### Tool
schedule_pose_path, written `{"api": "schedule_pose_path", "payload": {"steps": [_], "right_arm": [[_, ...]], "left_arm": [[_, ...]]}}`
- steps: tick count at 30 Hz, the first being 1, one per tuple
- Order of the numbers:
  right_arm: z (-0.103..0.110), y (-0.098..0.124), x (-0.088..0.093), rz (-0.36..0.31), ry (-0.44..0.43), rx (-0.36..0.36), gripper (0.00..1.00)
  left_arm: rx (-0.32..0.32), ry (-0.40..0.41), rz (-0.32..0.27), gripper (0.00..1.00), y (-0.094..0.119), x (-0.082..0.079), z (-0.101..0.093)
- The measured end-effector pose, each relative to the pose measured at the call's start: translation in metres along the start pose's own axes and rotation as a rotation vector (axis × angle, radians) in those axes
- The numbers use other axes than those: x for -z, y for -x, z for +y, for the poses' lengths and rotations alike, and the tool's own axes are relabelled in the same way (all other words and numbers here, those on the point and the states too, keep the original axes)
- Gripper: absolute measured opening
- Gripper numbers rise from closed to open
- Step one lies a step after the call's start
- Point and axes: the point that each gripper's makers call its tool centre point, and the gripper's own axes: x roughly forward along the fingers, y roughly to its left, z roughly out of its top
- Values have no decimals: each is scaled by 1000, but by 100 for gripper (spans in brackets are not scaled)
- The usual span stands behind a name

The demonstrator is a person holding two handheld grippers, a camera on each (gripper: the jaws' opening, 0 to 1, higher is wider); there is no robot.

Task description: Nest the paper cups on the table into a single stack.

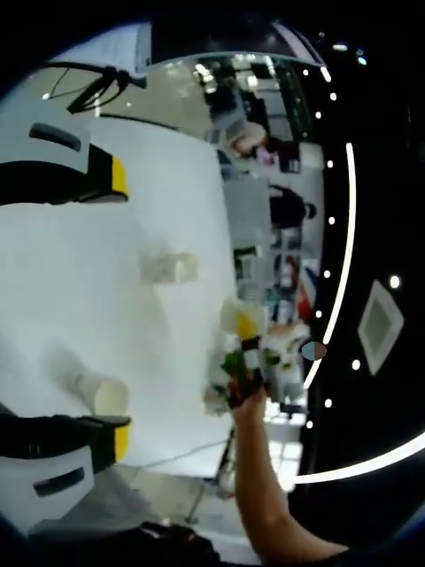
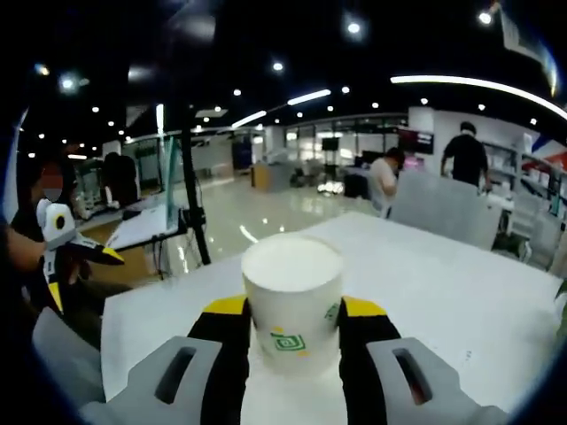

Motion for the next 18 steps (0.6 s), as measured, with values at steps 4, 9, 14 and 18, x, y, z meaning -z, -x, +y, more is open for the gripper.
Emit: {"api": "schedule_pose_path", "payload": {"steps": [4,9,14,18], "right_arm": [[8,6,-1,-3,-2,-4,36],[20,12,-2,3,3,-15,36],[30,16,0,8,6,-18,36],[36,18,4,10,3,-20,36]], "left_arm": [[4,-8,1,99,3,-1,-4],[10,-17,7,99,5,-1,-7],[11,-17,-2,99,8,-5,-8],[17,0,-14,99,9,-8,-10]]}}
